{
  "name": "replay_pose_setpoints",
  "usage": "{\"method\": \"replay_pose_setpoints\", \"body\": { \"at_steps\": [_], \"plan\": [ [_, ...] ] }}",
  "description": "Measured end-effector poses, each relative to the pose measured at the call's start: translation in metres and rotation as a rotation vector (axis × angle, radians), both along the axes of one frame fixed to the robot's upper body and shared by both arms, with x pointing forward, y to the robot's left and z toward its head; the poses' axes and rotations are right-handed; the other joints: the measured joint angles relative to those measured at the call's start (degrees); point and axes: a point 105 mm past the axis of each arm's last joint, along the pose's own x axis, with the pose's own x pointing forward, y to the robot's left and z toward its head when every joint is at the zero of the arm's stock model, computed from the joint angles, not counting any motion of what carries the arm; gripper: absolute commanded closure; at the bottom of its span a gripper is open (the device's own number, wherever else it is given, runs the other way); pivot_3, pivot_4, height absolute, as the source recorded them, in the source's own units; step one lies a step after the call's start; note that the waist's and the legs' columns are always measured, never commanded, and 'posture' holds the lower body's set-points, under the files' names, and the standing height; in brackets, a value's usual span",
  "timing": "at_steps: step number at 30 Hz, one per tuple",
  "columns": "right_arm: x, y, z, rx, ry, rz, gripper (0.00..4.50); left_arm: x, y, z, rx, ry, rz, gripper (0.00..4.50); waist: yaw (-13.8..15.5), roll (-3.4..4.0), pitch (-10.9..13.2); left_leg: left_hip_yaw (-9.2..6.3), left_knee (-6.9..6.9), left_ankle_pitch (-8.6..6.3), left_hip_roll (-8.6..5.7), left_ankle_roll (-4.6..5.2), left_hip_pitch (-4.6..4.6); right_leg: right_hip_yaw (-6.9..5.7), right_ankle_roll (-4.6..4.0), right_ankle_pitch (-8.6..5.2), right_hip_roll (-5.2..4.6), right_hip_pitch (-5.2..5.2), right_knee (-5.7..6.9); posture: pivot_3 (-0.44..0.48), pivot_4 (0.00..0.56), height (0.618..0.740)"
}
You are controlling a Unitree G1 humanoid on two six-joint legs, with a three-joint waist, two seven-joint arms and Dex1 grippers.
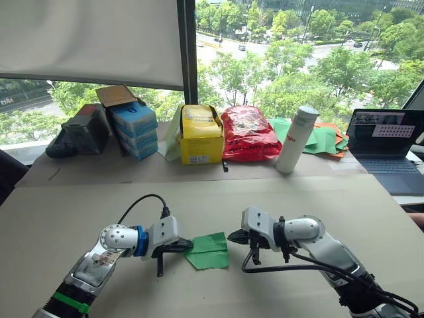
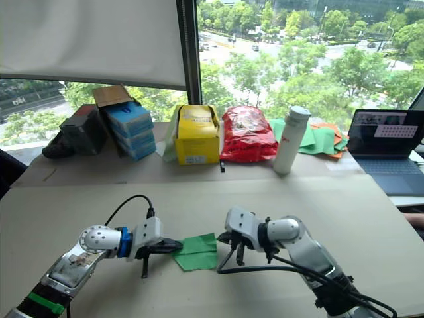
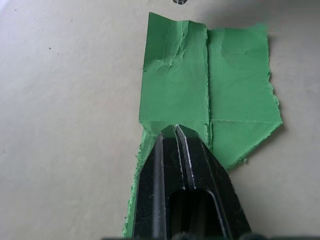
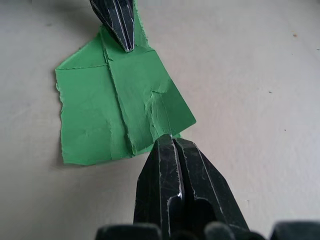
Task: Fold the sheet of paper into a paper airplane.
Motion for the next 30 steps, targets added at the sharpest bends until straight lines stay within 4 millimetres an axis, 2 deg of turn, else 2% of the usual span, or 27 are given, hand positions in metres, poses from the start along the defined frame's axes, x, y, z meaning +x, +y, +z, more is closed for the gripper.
{"method": "replay_pose_setpoints", "body": {
  "at_steps": [4,6,16,23,30],
  "plan": [
    [0.000,0.017,-0.008,-0.003,0.009,0.020,4.47,0.001,-0.008,0.000,-0.010,0.006,-0.019,4.50,0.0,-0.01,0.0,0.00,0.04,0.01,-0.01,0.01,-0.04,-0.05,0.00,0.00,0.09,0.01,0.01,0.000,0.150,0.740],
    [0.003,0.015,-0.015,-0.029,0.017,0.002,4.47,0.000,-0.013,0.000,-0.016,0.013,-0.031,4.50,0.0,-0.04,0.1,0.00,0.10,0.00,-0.02,0.03,-0.09,-0.11,0.01,0.00,0.13,0.02,0.01,0.000,0.150,0.740],
    [0.005,0.019,-0.021,-0.069,0.003,0.000,4.47,-0.002,-0.036,-0.004,-0.038,0.042,-0.077,4.50,-0.2,-0.06,0.1,0.02,0.12,0.02,0.02,0.00,0.12,-0.30,0.03,0.00,0.68,0.17,0.10,0.000,0.150,0.740],
    [0.005,0.019,-0.022,-0.073,0.006,-0.003,4.47,-0.002,-0.036,-0.006,-0.026,0.034,-0.082,4.50,-0.1,-0.10,0.0,0.01,0.10,0.02,0.03,0.00,0.24,-0.26,0.02,-0.01,0.66,0.24,0.10,0.000,0.150,0.740],
    [0.004,0.021,-0.022,-0.074,0.005,-0.001,4.47,-0.011,-0.019,-0.010,0.005,0.035,-0.061,4.50,-0.4,-0.10,0.0,0.02,-0.05,0.02,0.05,-0.02,0.43,-0.14,-0.03,-0.04,0.29,0.26,0.10,0.000,0.150,0.740]
  ]
}}
